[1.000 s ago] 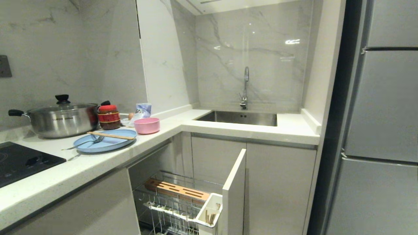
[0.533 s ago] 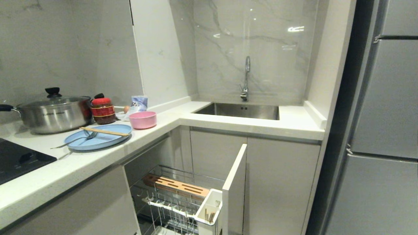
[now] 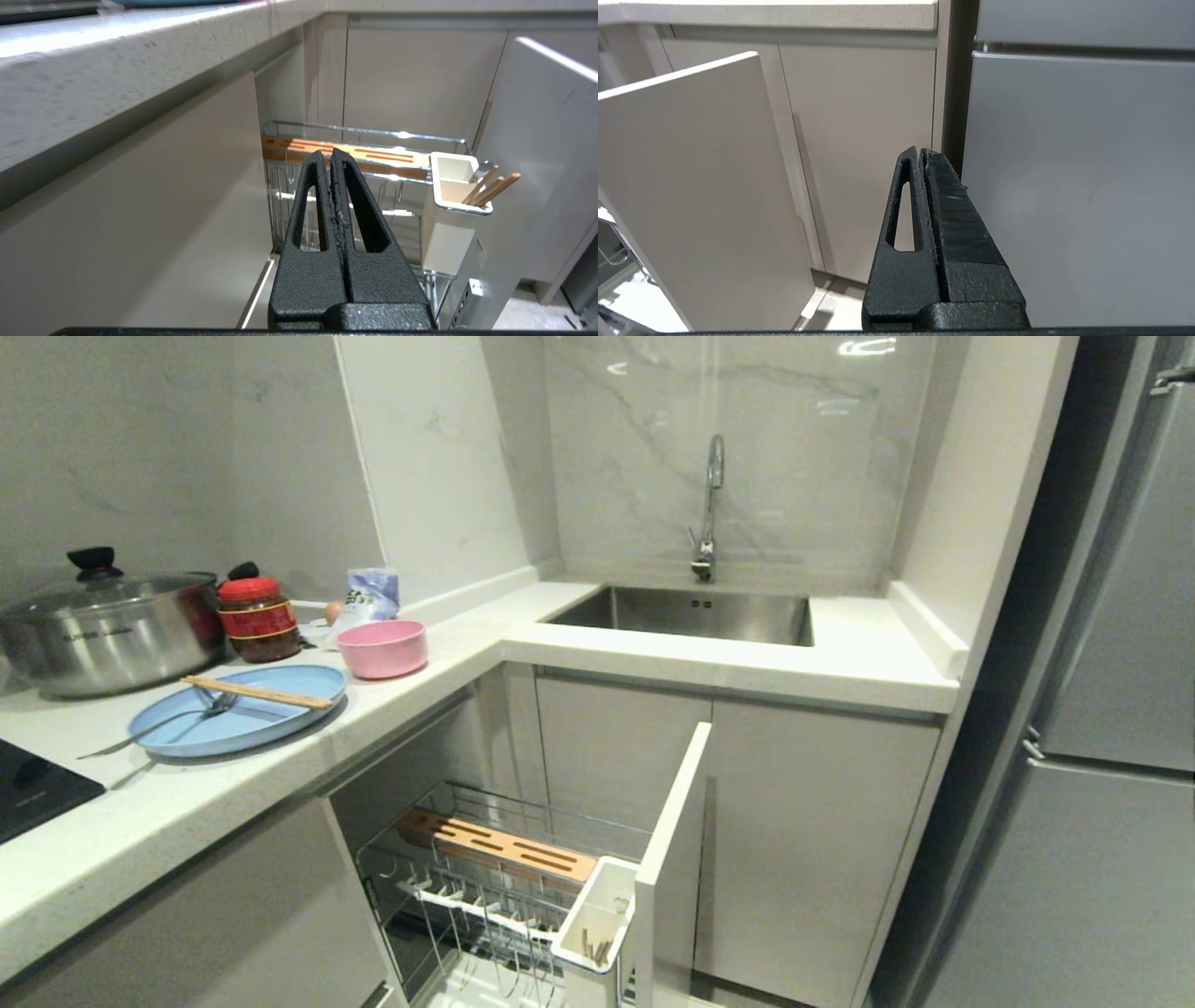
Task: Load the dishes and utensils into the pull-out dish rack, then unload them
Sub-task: Pick up the chopsticks and place it in the cupboard
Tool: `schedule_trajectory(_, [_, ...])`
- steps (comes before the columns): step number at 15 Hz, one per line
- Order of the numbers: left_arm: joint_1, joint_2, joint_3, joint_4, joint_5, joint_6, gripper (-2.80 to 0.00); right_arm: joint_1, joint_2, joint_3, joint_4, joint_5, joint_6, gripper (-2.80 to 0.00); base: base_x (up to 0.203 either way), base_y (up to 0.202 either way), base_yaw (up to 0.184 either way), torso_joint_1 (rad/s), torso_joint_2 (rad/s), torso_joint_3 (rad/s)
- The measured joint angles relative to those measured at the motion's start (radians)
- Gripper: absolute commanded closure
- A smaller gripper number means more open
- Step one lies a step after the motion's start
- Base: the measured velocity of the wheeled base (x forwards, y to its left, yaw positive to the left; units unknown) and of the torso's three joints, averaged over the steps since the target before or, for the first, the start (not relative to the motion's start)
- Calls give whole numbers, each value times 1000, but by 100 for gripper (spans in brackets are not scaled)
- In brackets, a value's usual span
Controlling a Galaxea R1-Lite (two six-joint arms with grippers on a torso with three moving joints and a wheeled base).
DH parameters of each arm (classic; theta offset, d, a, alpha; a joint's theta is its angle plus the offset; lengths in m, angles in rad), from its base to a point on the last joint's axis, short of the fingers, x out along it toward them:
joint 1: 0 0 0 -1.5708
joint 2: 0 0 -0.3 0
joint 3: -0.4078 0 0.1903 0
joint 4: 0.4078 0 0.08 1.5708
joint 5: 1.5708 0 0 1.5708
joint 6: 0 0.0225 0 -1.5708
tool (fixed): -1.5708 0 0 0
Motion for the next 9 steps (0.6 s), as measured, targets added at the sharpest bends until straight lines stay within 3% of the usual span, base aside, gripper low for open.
schedule_trajectory(9, [0, 0, 0, 0, 0, -1, 0, 0, 0, 0, 0, 0, 0, 0, 0, 0, 0, 4, 3, -198])
